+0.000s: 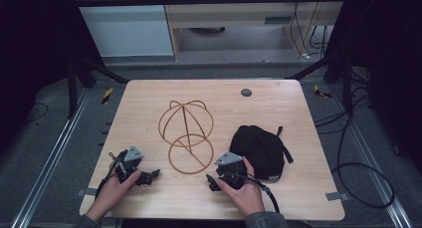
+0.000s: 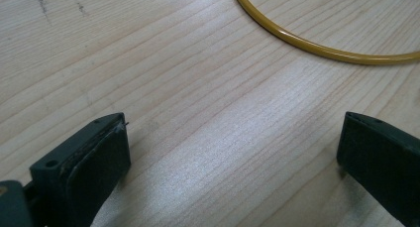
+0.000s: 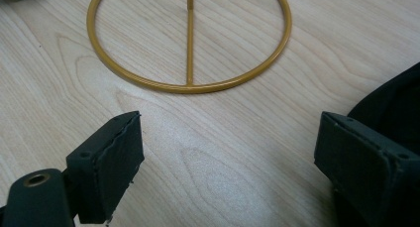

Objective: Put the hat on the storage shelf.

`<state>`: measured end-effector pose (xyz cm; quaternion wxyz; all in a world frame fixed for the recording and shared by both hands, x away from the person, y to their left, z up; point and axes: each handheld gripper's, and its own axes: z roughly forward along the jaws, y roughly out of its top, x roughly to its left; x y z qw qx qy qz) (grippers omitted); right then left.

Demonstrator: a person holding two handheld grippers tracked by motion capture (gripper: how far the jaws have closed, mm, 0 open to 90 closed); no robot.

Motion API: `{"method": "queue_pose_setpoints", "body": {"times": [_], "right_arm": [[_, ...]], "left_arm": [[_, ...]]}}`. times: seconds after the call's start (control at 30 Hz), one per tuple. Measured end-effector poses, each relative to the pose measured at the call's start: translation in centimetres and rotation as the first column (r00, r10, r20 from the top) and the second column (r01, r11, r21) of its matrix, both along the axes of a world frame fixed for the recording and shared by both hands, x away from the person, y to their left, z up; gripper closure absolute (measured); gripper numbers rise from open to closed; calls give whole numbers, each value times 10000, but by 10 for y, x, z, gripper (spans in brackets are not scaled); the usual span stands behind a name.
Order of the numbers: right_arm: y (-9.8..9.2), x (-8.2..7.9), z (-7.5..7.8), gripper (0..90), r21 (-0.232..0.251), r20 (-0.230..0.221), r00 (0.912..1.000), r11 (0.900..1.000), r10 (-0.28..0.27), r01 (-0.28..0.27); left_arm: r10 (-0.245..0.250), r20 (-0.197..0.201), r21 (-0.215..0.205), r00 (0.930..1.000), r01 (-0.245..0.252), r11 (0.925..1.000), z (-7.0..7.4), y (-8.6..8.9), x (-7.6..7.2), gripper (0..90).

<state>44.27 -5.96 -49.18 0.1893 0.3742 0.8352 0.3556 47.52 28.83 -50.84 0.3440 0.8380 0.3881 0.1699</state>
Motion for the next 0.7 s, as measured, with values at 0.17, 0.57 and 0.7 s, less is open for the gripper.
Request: {"method": "queue_pose_setpoints", "body": {"times": [0.17, 0.57, 0.7], "right_arm": [[-3, -2, 5, 131, -160, -109, 9999, 9999, -29, 27], [-38, -15, 58, 188, -1204, 26, 9995, 9923, -301, 302], [-55, -12, 75, 165, -1528, 57, 9984, 9866, -570, 572]], "left_arm": [[1, 3, -1, 10000, -1, 10000, 0, 0, 0, 0], [15, 3, 2, 10000, -15, 10000, 0, 0, 0, 0], [24, 9, 4, 10000, -24, 10000, 0, 0, 0, 0]]}}
